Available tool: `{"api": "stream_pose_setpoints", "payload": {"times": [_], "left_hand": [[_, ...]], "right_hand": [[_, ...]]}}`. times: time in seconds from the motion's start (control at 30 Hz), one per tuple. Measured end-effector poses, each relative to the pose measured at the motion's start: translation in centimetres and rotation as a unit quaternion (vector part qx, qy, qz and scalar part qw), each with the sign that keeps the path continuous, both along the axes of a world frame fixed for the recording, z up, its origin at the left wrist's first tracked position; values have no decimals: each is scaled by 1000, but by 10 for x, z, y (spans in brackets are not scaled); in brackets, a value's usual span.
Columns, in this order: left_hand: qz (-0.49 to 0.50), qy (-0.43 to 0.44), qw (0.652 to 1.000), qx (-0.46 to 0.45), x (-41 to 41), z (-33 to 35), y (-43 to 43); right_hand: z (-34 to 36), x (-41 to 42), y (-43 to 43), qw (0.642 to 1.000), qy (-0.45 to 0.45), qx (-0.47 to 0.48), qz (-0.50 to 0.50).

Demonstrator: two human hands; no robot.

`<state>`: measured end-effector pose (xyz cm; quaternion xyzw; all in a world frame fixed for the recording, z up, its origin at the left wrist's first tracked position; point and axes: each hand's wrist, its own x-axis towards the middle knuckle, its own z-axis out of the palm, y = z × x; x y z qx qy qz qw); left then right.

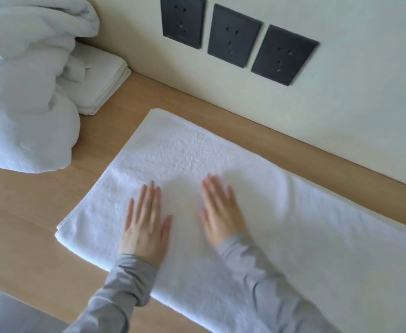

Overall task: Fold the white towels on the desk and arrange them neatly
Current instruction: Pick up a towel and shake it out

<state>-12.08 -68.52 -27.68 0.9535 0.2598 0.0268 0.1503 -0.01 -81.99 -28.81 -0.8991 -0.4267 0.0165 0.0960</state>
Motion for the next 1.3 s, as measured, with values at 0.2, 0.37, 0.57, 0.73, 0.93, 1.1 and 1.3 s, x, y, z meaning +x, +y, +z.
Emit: {"api": "stream_pose_setpoints", "payload": {"times": [0.2,0.37,0.57,0.73,0.93,1.1,1.3], "left_hand": [[-28,36,999,7,-10,-12,-39],[-16,48,998,28,-7,-18,-42],[-8,45,998,35,-6,-17,-47],[-70,8,997,-19,9,-3,-115],[-206,-22,976,-61,20,7,-217],[-427,-29,903,-43,-1,11,-279],[-533,44,844,45,4,8,-299]], "right_hand": [[-8,-23,-72,988,21,-70,137],[-3,104,-167,986,1,-125,-106],[-9,134,-185,962,-2,-166,-219],[10,15,-159,996,3,-7,-90],[31,-27,-239,978,16,80,-194],[37,-18,-359,809,70,236,-534],[22,-14,-383,625,297,466,-552]]}}
